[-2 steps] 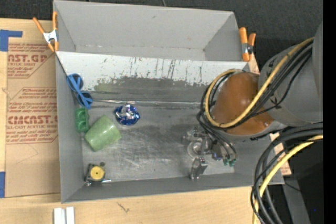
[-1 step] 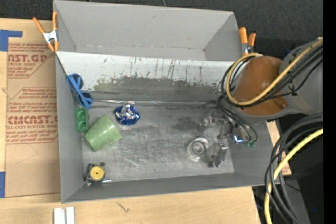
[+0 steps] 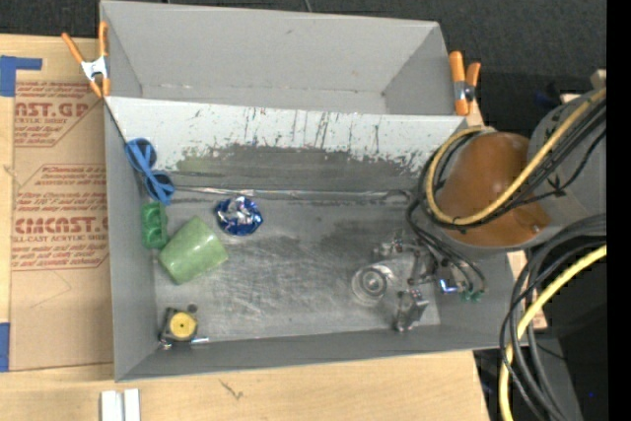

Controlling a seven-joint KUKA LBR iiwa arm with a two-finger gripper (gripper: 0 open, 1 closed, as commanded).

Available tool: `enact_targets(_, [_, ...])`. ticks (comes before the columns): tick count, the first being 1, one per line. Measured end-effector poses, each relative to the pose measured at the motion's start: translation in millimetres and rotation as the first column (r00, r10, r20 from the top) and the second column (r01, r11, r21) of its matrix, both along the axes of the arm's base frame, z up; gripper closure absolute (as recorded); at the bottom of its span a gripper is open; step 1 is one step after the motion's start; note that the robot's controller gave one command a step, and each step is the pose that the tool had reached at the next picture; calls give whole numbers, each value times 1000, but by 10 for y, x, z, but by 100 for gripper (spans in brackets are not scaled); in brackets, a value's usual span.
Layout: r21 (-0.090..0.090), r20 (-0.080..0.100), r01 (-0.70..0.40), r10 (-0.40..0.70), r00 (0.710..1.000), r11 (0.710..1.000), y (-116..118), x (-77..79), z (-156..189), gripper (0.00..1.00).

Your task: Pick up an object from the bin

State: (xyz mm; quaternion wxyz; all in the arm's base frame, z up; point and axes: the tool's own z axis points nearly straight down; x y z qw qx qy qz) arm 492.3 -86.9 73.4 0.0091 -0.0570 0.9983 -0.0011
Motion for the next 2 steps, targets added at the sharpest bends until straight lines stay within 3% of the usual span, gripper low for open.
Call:
enact_targets(1, [1, -4, -1, 1, 1000, 1000, 3, 2, -4, 100])
enact_targets(2, [-3, -9, -226, 225, 974, 974, -203, 152, 1793, 100])
